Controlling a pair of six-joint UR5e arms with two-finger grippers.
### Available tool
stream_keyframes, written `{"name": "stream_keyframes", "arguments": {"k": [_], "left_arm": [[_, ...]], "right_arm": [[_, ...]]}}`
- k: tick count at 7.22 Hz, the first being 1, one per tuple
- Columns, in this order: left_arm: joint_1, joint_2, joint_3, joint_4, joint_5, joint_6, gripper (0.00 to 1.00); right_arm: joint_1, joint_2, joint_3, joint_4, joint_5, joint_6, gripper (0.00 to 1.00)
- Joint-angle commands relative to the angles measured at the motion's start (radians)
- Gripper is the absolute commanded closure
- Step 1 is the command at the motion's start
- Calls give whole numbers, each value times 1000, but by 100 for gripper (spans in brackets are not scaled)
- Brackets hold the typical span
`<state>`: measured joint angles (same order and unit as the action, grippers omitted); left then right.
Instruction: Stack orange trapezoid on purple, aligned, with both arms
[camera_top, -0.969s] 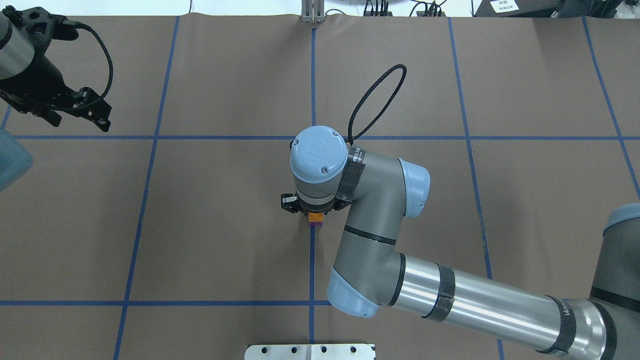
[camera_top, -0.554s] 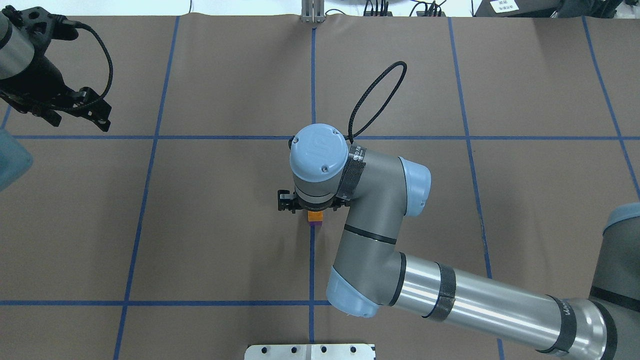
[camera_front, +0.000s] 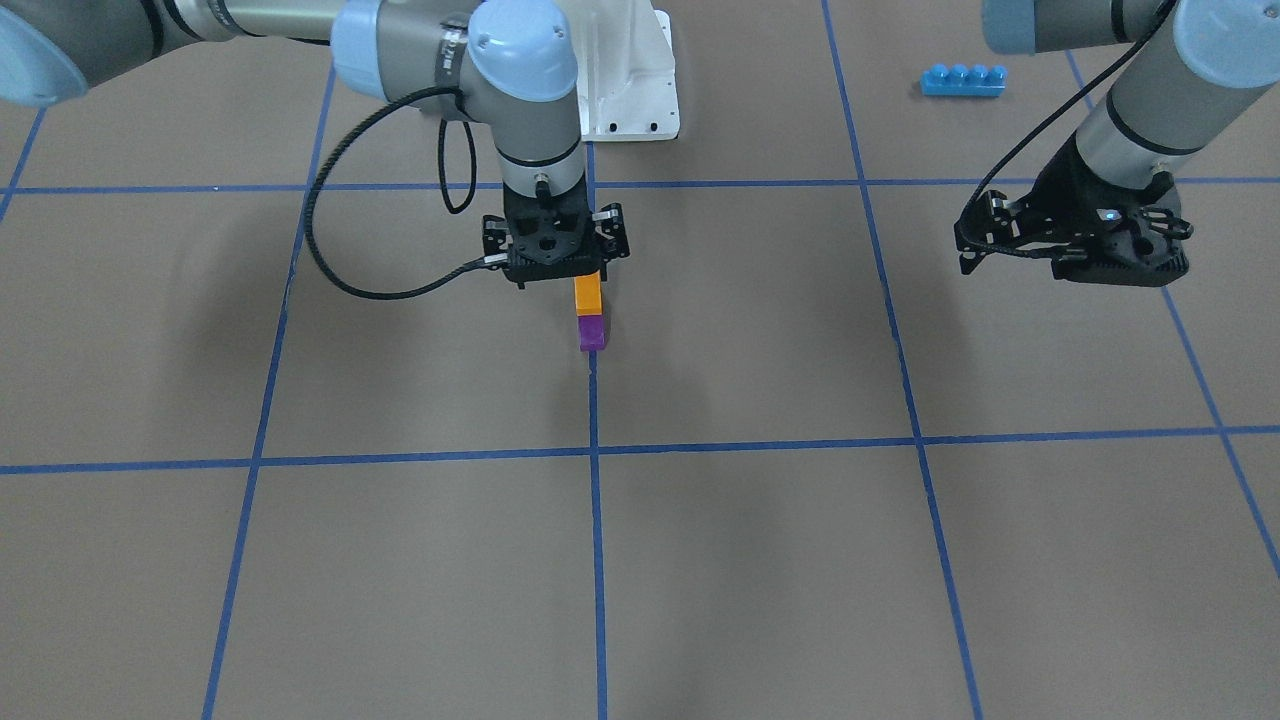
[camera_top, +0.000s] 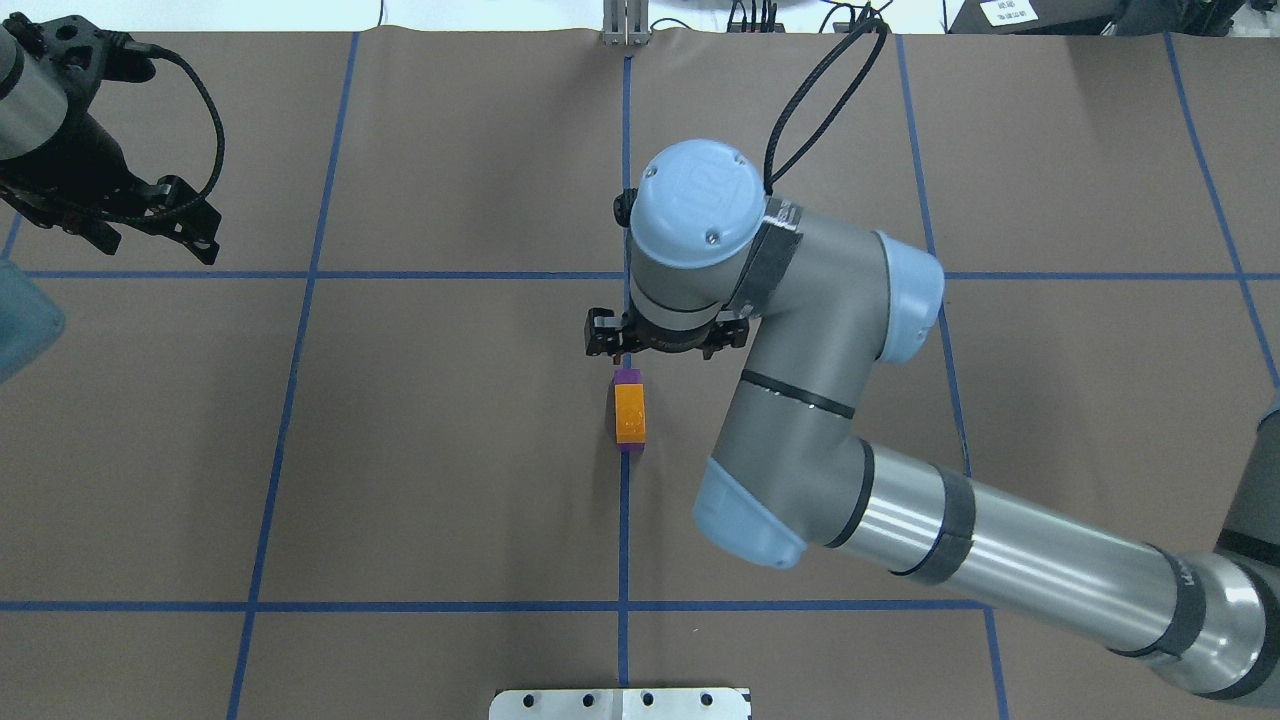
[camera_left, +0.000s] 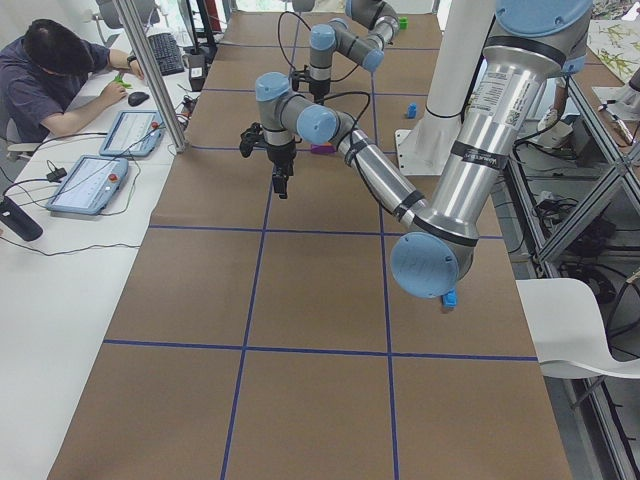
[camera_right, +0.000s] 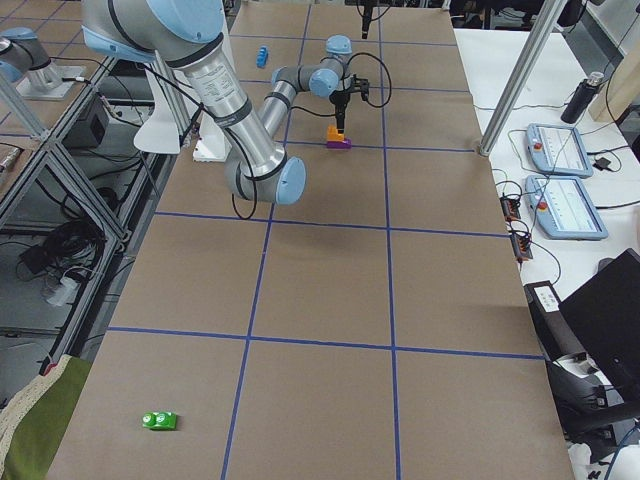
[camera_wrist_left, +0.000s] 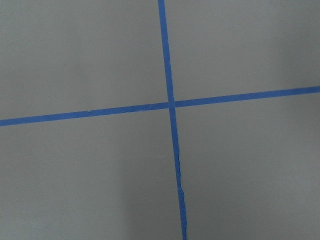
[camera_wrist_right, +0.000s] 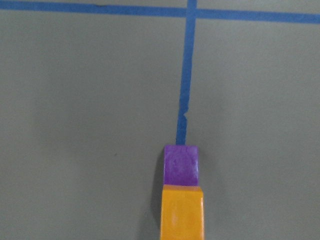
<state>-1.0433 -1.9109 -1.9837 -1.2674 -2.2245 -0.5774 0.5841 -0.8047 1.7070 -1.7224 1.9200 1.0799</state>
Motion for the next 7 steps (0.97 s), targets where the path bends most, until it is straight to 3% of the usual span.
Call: {"name": "stream_keyframes", "arguments": {"k": [1, 3, 5, 7], "left_arm": [[-3, 36, -9, 0, 2, 11, 0], [-18, 70, -12, -15, 6, 58, 0], [-122, 162, -7, -38, -3, 239, 0], [-231, 245, 0, -40, -4, 393, 0]], "right_arm": [[220, -150, 101, -36, 130, -265, 0], [400, -288, 98, -36, 169, -606, 0], [616, -428, 89, -33, 311, -929, 0], [742, -542, 53, -31, 323, -1159, 0]]}}
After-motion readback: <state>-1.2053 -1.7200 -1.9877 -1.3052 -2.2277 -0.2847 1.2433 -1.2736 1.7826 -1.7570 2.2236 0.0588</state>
